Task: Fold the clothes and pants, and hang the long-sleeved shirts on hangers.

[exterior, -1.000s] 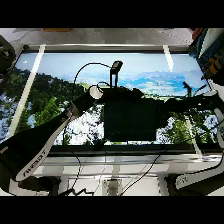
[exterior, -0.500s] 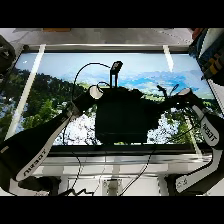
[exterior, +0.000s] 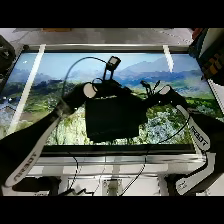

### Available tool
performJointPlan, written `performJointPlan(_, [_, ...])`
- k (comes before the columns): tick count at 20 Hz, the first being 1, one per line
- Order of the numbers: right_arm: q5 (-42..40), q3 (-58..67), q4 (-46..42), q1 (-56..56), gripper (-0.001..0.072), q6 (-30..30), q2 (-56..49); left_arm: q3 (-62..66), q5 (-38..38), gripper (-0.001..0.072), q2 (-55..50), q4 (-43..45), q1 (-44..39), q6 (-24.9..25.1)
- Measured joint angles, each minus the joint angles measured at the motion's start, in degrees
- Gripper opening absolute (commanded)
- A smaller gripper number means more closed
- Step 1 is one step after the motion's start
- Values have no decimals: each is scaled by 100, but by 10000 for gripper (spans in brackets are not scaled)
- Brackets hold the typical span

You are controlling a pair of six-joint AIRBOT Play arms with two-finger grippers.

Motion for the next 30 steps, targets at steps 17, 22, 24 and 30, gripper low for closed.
performJointPlan(17, [1797, 737, -2876, -5700, 44, 3460, 1703, 0, -1945, 261, 2199, 3364, 1023, -4])
performJointPlan(22, [2730, 713, -3495, -6535, 683, 3825, 1801, 0, -2031, 261, 2234, 3392, 1034, -35])
performJointPlan(24, [3012, 708, -3587, -6638, 682, 3727, 1810, 0, -2052, 261, 2234, 3394, 1034, -37])
performJointPlan(30, [3375, 892, -3506, -6736, 47, 3574, 1923, 0, -2059, 261, 2236, 3399, 1034, -39])
